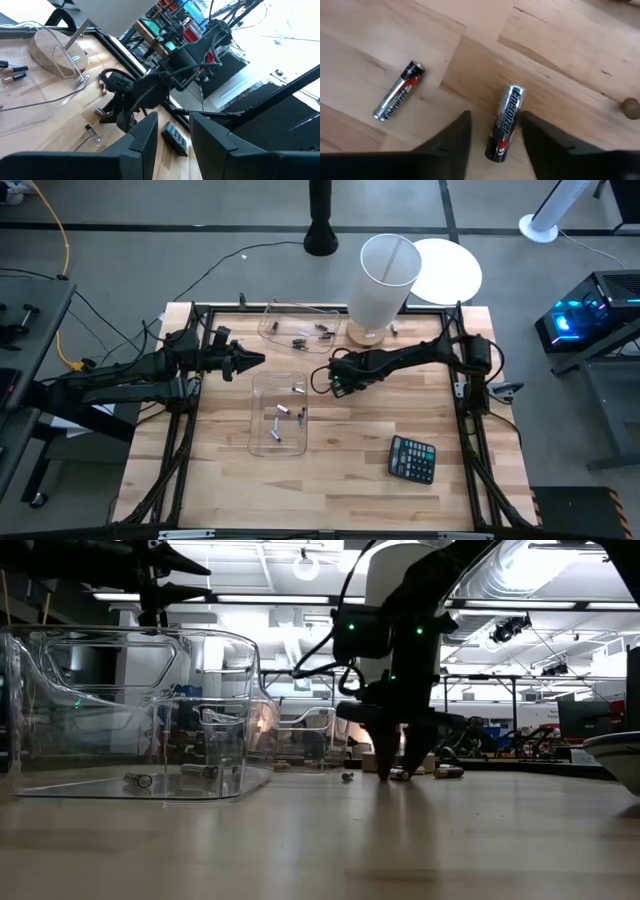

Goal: Sort batteries
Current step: Put the white battery into the bottom transparent bin

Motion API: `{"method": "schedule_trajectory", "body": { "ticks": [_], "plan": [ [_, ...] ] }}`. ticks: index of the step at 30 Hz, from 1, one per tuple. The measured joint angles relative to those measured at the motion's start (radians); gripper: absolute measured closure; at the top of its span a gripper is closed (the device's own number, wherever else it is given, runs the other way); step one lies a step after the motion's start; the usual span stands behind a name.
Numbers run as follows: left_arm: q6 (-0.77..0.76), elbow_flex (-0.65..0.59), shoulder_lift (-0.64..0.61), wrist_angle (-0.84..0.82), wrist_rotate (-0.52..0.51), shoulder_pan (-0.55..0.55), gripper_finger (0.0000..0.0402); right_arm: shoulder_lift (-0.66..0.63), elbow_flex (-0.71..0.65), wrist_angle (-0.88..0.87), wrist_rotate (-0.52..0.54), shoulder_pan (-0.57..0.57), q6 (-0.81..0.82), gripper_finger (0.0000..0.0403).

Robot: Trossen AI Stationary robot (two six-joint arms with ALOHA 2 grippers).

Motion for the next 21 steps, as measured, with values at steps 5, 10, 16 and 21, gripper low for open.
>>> {"method": "schedule_trajectory", "body": {
  "ticks": [5,10,16,21],
  "plan": [
    [0.000,0.000,0.000,0.001,-0.001,0.001,0.0296,-0.052,-0.011,-0.159,0.024,0.046,-0.029,0.0378],
    [0.000,0.000,0.000,0.007,-0.005,0.013,0.0296,-0.173,0.028,0.035,0.010,0.098,-0.101,0.0371],
    [0.000,0.000,0.000,0.007,-0.005,0.019,0.0296,-0.187,0.064,0.532,-0.134,0.149,-0.277,0.0385],
    [0.000,0.000,0.000,0.007,-0.005,0.019,0.0296,-0.141,0.067,0.722,-0.179,0.152,-0.341,0.0355]
  ]
}}
